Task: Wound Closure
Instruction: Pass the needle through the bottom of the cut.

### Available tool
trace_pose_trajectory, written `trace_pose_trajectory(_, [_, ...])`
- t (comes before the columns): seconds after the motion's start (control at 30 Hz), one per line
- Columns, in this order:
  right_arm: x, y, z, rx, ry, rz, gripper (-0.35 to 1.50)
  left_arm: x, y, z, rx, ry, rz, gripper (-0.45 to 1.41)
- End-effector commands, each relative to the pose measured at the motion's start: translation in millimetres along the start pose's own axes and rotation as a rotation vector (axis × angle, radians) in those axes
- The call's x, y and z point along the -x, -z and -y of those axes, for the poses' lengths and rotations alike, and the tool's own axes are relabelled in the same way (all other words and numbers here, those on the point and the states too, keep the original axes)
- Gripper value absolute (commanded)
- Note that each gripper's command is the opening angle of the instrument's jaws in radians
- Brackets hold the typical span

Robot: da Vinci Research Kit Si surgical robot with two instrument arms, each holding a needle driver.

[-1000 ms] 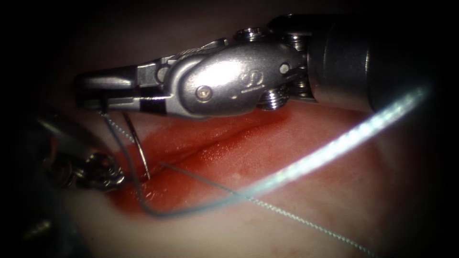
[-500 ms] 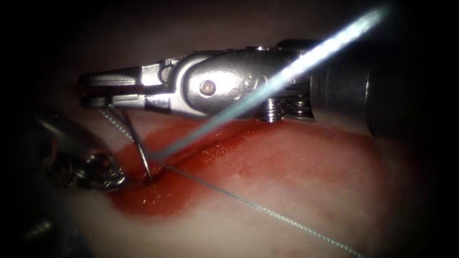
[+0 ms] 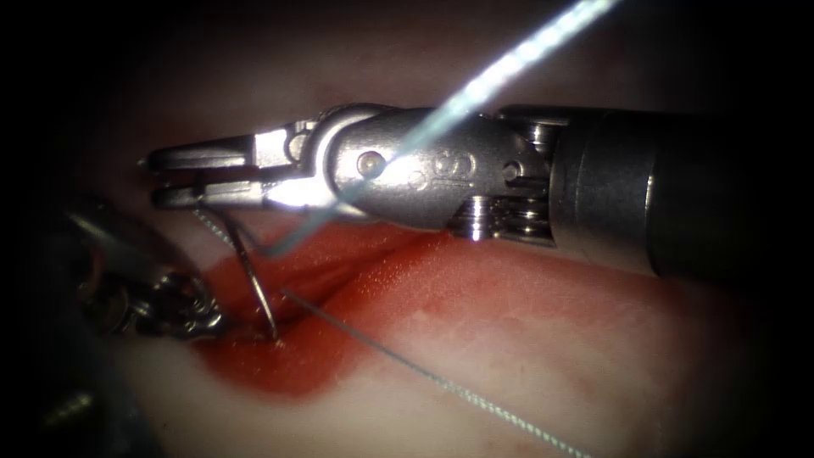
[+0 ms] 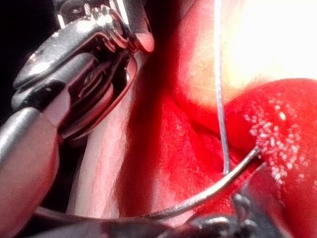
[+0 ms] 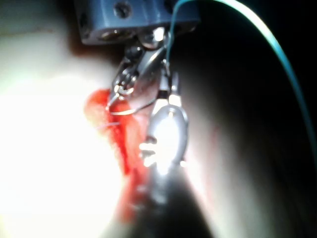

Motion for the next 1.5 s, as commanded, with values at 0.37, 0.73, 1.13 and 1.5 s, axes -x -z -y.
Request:
trace_pose_trajectory(0.37, [-0.5,-0.8,-0.5,0.036,-0.116,0.079,-0.35,1.0,0.3,0.3,-0.002,-0.005,-0.001,-0.45])
trace_pose_trajectory(0.73, [-0.4,-0.7,-0.2,0.03,-0.16,0.091,-0.35,1.0,0.3,0.3,-0.002,-0.006,-0.005,-0.45])
trace_pose_trajectory(1.13, [-0.4,-0.7,-0.2,-0.008,0.016,0.082,-0.35,1.0,0.3,0.3,-0.003,-0.006,-0.006,-0.45])
trace_pose_trajectory(1.5, [-0.6,-0.7,0.2,-0.048,0.096,0.063,-0.35,0.9,0.2,0.2,0.0,0.004,-0.01,-0.45])
